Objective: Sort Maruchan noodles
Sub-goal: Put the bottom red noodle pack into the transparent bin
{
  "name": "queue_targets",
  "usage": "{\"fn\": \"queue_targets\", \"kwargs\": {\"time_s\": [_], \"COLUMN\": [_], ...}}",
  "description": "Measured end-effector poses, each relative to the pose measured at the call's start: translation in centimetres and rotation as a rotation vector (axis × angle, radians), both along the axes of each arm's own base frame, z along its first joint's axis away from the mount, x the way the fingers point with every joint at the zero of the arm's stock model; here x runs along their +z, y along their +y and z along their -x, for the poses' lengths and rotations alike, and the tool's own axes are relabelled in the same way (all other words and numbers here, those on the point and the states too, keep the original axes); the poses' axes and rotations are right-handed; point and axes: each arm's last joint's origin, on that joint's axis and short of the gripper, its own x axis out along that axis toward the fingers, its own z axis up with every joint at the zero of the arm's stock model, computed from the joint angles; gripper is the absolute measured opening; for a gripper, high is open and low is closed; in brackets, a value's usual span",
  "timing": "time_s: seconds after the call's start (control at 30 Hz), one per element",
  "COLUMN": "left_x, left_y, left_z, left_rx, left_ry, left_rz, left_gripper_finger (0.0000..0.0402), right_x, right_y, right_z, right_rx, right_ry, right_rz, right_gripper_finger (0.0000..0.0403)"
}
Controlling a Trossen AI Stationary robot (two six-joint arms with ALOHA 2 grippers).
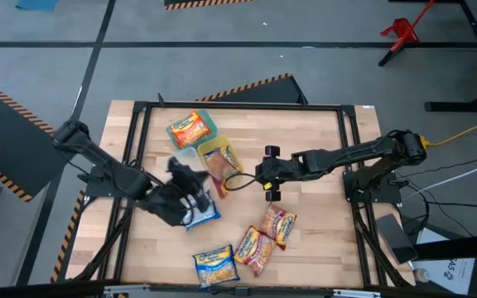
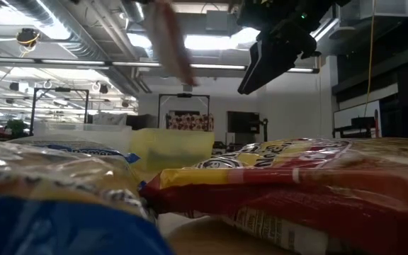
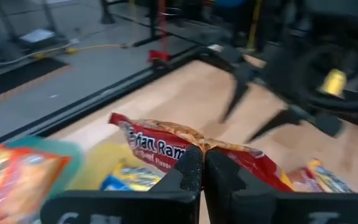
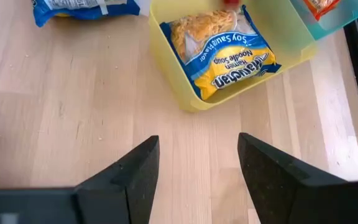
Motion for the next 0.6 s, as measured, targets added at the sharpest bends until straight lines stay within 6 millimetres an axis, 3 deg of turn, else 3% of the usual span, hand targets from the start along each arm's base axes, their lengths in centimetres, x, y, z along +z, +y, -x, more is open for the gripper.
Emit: {"fn": "queue_targets", "kwargs": {"time_s": [0.2, 0.6], "left_x": [-0.8, -2.2], "left_y": [1.7, 3.9], "left_z": [2.8, 6.4], "left_rx": [0.118, 0.419], "left_ry": [0.067, 0.24], "left_rz": [0.067, 0.261], "left_gripper_finger": [0.0, 0.0], "right_x": [0.0, 0.0], "right_y": [0.0, 0.0], "right_z": [0.0, 0.0], "right_rx": [-0.005, -0.017], "right_ry": [0.001, -0.002], "right_rz": [0.006, -0.004], "right_gripper_finger": [0.0207, 0.0207]}}
